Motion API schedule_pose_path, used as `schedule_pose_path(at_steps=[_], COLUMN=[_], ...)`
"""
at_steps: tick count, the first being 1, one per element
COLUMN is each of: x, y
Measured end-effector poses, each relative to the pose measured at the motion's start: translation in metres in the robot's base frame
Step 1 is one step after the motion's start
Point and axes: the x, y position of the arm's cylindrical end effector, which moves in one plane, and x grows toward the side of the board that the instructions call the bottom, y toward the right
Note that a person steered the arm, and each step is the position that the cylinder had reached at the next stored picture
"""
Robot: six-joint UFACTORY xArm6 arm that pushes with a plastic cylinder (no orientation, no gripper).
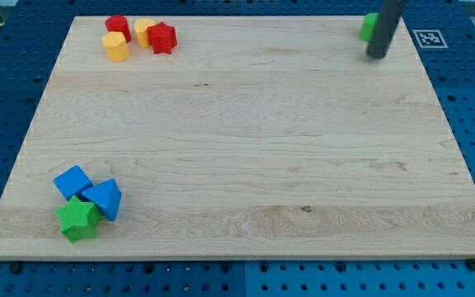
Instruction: Push the green circle towards center
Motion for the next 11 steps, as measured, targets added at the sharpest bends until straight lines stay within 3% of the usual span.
schedule_pose_path(at_steps=[1, 2, 3, 4, 9, 11], x=[-0.010, -0.051, -0.086, -0.085, 0.012, 0.088], y=[0.044, 0.048, 0.025, 0.002, -0.060, -0.103])
